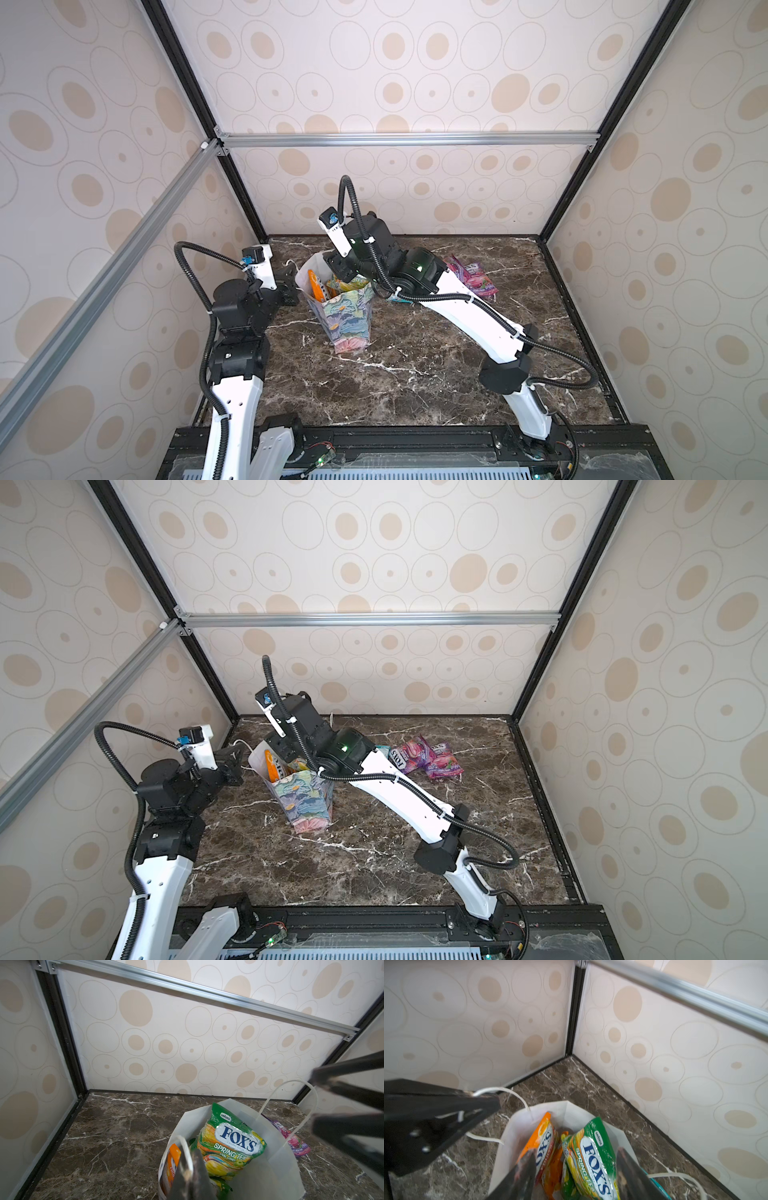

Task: Place the snacks into the paper bag
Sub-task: 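Lower the green packet into the bag and open the right gripper, then raise the open right gripper out of the bag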

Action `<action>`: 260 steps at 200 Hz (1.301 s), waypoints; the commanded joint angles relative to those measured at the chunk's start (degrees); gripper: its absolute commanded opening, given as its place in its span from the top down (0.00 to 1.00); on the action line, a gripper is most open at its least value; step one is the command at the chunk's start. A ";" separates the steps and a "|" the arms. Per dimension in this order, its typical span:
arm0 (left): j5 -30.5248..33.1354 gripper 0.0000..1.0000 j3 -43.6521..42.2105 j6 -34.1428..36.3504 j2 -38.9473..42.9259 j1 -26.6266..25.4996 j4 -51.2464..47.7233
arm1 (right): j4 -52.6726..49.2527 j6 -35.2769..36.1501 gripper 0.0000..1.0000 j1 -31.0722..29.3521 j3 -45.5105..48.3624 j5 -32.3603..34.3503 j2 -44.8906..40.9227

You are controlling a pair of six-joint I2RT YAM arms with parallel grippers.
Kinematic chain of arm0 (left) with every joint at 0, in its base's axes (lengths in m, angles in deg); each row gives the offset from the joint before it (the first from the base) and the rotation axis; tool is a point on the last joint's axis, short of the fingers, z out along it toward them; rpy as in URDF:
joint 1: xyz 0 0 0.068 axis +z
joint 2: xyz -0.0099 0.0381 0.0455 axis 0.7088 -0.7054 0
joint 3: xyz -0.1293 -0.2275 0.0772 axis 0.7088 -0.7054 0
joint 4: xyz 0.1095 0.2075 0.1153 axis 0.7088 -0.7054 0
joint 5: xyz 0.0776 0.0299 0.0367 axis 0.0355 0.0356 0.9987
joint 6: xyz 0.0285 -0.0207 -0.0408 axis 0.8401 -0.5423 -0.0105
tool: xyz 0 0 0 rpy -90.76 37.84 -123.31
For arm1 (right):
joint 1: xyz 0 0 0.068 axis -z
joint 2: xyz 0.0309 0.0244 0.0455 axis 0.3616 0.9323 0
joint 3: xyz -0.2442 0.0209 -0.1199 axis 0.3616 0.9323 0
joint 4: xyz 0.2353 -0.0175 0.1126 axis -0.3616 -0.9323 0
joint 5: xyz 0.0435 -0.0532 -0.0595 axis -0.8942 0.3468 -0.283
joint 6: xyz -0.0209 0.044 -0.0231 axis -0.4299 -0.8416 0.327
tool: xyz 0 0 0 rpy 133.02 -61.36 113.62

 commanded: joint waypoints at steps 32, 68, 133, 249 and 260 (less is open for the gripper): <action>-5.36 1.00 -0.01 -0.73 2.79 -0.52 2.92 | -8.37 -0.44 0.33 3.34 4.19 -3.31 0.31; -5.13 1.00 -1.79 -3.72 6.31 -0.53 -1.64 | -8.81 2.82 0.31 3.34 2.13 -4.13 3.56; -2.35 1.00 -2.09 -7.46 13.32 -0.56 -9.45 | -7.15 3.02 0.33 1.79 2.40 -5.26 2.50; -0.35 1.00 -2.17 -6.29 12.92 -0.54 -10.99 | 11.97 -7.62 0.30 4.90 28.80 6.26 -16.72; -0.39 1.00 -2.35 -6.50 12.74 -0.55 -10.72 | 13.07 -8.20 0.30 5.70 29.44 2.70 -16.50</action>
